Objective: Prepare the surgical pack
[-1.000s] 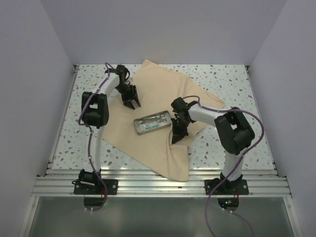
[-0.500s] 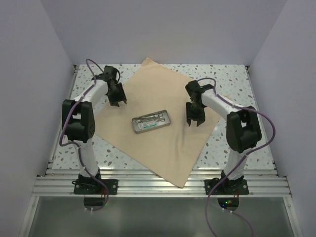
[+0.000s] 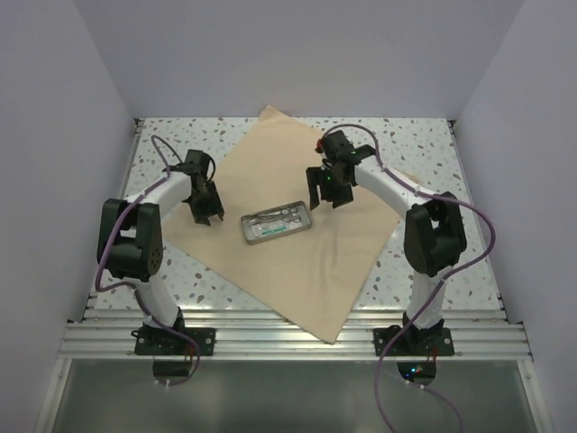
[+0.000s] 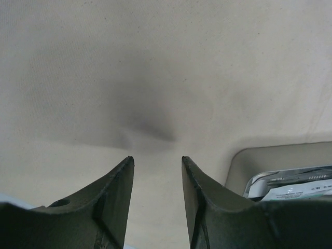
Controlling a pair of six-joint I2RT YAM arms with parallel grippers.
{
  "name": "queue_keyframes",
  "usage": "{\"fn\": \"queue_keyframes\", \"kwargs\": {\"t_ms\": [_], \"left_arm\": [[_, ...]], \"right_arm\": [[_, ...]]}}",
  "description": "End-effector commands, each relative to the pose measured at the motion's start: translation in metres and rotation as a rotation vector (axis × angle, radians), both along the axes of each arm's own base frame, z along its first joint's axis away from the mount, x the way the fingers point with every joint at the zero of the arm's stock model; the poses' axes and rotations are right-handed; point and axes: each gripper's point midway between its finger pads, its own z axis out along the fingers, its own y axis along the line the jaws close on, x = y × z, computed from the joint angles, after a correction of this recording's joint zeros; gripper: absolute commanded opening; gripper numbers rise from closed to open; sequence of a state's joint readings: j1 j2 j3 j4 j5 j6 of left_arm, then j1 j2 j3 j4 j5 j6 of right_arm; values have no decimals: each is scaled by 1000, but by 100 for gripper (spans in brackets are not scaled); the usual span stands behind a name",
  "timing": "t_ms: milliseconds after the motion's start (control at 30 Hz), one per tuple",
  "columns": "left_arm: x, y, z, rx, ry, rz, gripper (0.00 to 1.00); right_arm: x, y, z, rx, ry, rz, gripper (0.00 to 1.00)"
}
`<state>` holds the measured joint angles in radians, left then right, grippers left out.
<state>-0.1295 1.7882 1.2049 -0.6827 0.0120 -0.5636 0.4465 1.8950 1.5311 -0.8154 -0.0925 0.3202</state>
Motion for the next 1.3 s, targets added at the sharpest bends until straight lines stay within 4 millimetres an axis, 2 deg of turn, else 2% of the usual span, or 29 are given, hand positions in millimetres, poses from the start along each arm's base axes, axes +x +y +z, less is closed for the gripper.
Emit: {"fn": "queue_keyframes", "kwargs": {"t_ms": [0,167,233,333,433,733,900,1133,1267], "left_arm": [[3,7,-8,34,9,32,45],[-1,18,-22,68,53,31,47],[-7,22,-33,78,105,38,47],[-14,27,-42,88,147,34,47],[-17,34,-47,95,163,38,46],[-4,34,-38,71,140,12,46],[2,40,-36,84,150,12,46],[9,55,-33,67,142,35,46],[12,56,-34,71,148,28,46]], "right_arm": [[22,42,7,35,-72,83,71],[32,56,-4,4,-70,77,64],[33,55,-13,-19,-49,68,61],[35,53,-15,-41,-47,59,59],[36,50,-21,-63,-35,53,57],[31,66,-43,-35,20,78,44],[31,68,-52,-32,38,49,32],[36,55,-54,-92,30,23,12],[43,38,-56,-131,28,-6,4]]}}
